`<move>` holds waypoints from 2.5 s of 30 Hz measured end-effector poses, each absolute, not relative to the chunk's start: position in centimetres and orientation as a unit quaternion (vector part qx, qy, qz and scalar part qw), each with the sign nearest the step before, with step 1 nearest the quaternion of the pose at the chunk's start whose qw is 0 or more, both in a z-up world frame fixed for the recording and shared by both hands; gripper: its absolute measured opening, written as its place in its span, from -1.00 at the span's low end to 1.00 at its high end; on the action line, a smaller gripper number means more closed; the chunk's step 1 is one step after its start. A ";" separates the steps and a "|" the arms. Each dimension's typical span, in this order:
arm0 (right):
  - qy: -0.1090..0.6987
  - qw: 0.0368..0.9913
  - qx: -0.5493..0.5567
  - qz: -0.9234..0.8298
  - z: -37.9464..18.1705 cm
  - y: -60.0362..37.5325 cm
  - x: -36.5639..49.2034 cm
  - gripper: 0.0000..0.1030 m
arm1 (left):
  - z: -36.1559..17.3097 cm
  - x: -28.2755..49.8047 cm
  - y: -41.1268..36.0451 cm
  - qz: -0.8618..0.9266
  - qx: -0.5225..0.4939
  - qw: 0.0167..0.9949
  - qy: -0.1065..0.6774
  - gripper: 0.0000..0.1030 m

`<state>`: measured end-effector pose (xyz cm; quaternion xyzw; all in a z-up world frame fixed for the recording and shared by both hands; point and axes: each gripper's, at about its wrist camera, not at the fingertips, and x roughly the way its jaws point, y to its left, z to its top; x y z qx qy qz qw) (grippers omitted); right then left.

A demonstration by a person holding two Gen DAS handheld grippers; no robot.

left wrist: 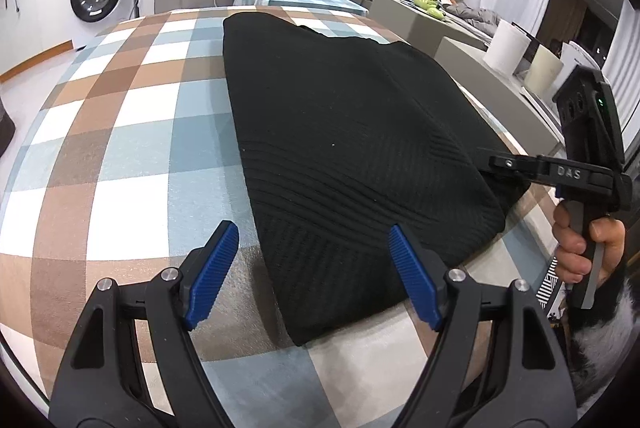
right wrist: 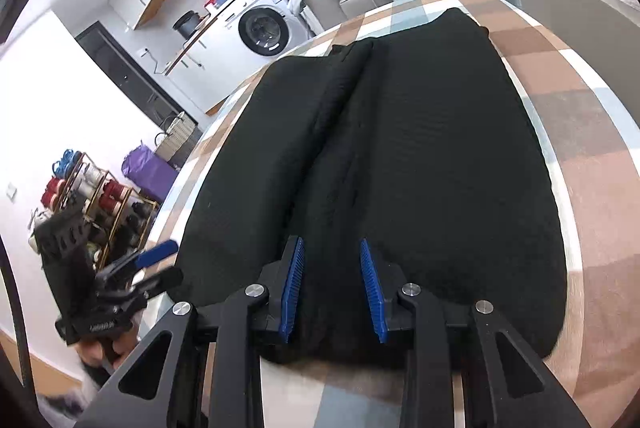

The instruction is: Fold small clothes

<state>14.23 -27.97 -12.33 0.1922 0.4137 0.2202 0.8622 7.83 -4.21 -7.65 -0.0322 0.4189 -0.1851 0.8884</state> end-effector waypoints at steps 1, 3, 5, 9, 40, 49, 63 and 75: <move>0.414 0.864 0.188 0.218 -12.3 -27.7 14.7 -0.42 | -7.7 7.9 -4.2 -0.184 -0.033 0.888 0.420 0.47; 0.416 0.864 0.188 0.215 -12.3 -27.1 15.8 -0.42 | -7.9 8.1 -4.1 -0.183 -0.033 0.888 0.421 0.47; 0.416 0.865 0.184 0.212 -12.3 -26.3 16.7 -0.71 | -7.9 8.1 -4.0 -0.183 -0.034 0.888 0.420 0.47; 0.377 0.889 0.151 0.211 -10.4 -25.1 16.2 -0.91 | -7.5 8.0 -3.6 -0.181 -0.042 0.891 0.415 0.47; 0.394 0.906 0.118 0.099 -11.5 -33.2 13.7 -0.28 | -8.8 15.8 -5.6 -0.170 -0.076 0.878 0.441 -0.79; 0.402 0.905 0.093 0.103 -12.3 -30.8 13.9 -0.34 | -8.6 14.6 -3.5 -0.154 -0.071 0.886 0.431 -0.86; 0.387 0.900 0.083 0.181 -10.4 -26.9 13.4 -0.33 | -8.0 12.0 2.0 -0.101 -0.083 0.896 0.425 -0.80; 0.413 0.878 0.086 0.227 -12.1 -23.2 17.7 -0.90 | -5.7 10.6 2.2 -0.106 -0.087 0.913 0.384 0.14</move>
